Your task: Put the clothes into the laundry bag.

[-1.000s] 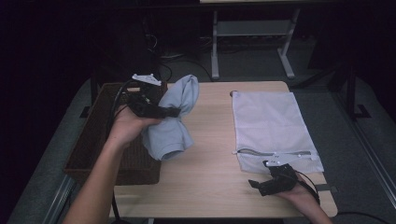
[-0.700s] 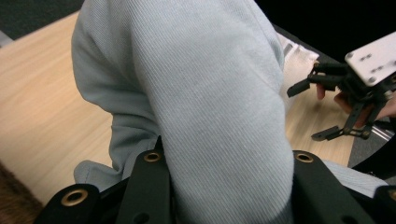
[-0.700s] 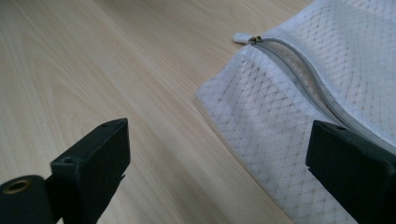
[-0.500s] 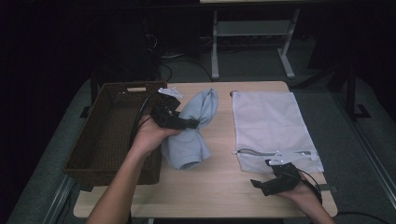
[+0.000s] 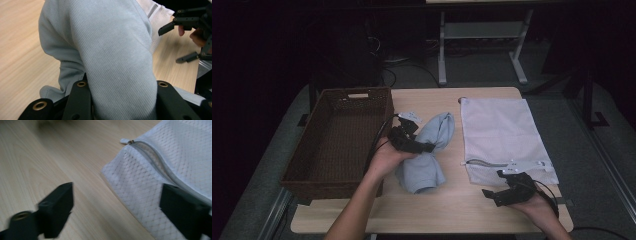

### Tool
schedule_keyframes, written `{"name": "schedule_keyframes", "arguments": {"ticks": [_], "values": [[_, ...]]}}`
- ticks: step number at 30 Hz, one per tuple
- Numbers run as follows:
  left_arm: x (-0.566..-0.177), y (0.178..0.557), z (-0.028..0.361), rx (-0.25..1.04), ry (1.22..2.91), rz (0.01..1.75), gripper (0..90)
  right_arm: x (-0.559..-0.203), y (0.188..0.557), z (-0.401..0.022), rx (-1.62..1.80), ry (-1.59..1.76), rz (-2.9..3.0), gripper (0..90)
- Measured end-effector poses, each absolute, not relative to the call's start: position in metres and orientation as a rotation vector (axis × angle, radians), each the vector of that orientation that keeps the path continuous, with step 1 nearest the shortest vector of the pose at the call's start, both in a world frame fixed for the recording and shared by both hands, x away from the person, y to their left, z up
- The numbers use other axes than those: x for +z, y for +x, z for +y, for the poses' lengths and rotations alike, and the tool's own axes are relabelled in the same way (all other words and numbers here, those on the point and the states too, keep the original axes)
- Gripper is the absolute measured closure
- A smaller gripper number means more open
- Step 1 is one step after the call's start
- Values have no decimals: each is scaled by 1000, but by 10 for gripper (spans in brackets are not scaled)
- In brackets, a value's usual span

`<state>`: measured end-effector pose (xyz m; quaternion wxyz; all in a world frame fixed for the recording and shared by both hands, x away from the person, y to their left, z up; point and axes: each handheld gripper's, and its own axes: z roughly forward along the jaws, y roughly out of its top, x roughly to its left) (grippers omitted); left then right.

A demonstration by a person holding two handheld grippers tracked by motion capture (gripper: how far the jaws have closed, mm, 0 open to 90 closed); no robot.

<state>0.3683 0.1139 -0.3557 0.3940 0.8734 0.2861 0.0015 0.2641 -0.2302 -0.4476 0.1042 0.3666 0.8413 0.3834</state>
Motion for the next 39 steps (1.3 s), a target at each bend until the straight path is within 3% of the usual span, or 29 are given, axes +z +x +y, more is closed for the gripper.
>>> {"name": "schedule_keyframes", "arguments": {"ticks": [7, 15, 26, 39], "values": [[-373, 370, 114, -27, 2236, 708, 644, -442, 274, -244, 1129, 1165, 2414, 336], [-380, 369, 114, -49, 2255, 695, 644, -436, 298, -269, 1079, 1270, 2315, 487], [-380, 368, 114, -47, 2253, 699, 643, -446, 341, -294, 910, 1342, 2324, 874], [-382, 367, 113, -56, 2246, 701, 641, -461, 348, -294, 798, 1319, 2402, 895]]}}
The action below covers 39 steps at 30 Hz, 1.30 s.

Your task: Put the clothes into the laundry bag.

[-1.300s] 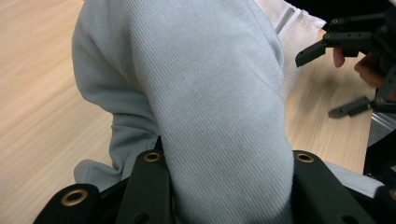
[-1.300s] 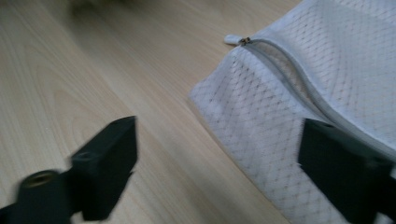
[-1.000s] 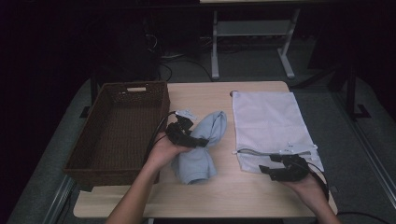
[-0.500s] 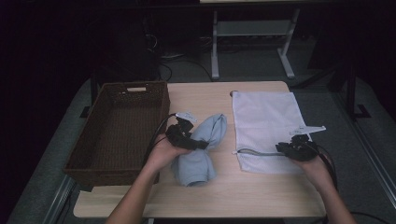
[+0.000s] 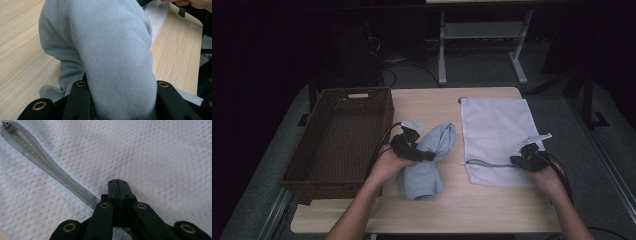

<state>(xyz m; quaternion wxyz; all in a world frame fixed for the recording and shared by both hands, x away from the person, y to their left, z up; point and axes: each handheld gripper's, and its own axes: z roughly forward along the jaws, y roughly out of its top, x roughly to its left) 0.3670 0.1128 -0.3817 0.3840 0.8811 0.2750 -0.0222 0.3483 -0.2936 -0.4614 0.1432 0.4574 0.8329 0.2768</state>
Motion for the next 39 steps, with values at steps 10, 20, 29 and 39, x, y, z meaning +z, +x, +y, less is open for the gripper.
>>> {"name": "schedule_keyframes", "arguments": {"ticks": [10, 20, 29, 39], "values": [[-381, 366, 113, -66, 2249, 690, 641, -460, 353, -251, 825, 1199, 2497, 895], [-381, 366, 113, -78, 2248, 683, 640, -460, 357, -206, 873, 1072, 2600, 895], [-381, 365, 113, -75, 2249, 680, 641, -461, 360, -179, 915, 1007, 2649, 895], [-382, 364, 113, -76, 2250, 681, 640, -459, 359, -149, 918, 888, 2693, 863]]}}
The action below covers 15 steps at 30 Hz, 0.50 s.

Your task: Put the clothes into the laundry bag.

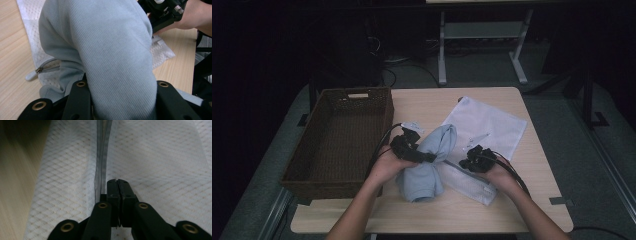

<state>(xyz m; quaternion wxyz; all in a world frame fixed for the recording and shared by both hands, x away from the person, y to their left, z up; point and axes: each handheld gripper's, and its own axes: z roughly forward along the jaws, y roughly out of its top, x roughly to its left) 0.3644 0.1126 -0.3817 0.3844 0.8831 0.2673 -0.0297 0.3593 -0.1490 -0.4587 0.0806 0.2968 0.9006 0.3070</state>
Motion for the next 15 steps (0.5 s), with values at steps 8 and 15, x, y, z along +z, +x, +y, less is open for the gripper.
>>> {"name": "schedule_keyframes", "arguments": {"ticks": [8, 15], "values": [[-382, 364, 112, -74, 2255, 680, 640, -455, 369, -167, 1074, 929, 2638, 485], [-382, 365, 112, -76, 2249, 681, 640, -466, 375, -157, 1104, 867, 2615, 366]]}}
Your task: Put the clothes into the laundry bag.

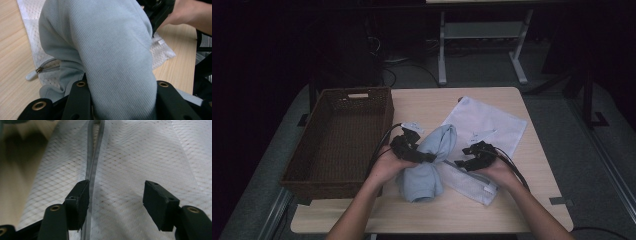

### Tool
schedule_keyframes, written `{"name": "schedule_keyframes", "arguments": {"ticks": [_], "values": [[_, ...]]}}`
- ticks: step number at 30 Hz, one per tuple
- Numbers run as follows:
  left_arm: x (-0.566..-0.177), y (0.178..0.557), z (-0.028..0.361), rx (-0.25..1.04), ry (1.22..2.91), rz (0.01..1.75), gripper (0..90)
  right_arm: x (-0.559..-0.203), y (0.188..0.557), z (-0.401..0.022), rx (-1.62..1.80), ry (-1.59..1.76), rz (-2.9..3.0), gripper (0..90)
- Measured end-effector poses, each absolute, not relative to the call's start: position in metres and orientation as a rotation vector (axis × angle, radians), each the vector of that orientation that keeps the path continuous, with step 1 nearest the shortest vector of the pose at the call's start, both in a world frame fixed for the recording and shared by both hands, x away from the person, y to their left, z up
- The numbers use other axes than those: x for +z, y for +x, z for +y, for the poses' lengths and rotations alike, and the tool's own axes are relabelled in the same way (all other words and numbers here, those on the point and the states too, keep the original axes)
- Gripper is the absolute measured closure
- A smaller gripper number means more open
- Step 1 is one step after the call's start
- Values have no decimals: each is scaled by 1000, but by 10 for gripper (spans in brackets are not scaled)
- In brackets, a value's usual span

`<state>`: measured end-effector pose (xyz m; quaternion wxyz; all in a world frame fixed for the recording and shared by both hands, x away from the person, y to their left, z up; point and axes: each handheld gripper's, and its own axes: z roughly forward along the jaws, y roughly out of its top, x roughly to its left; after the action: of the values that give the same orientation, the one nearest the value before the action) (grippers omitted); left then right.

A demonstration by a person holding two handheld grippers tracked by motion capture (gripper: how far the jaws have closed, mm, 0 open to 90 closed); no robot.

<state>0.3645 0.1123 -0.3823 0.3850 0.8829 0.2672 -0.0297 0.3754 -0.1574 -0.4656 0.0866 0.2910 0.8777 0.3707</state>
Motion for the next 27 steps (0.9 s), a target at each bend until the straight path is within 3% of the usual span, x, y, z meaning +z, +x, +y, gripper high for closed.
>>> {"name": "schedule_keyframes", "arguments": {"ticks": [14, 27], "values": [[-383, 364, 112, -79, 2253, 673, 640, -470, 373, -150, 1035, 797, 2659, 361], [-383, 364, 112, -83, 2256, 671, 640, -469, 378, -159, 1104, 863, 2676, 644]]}}
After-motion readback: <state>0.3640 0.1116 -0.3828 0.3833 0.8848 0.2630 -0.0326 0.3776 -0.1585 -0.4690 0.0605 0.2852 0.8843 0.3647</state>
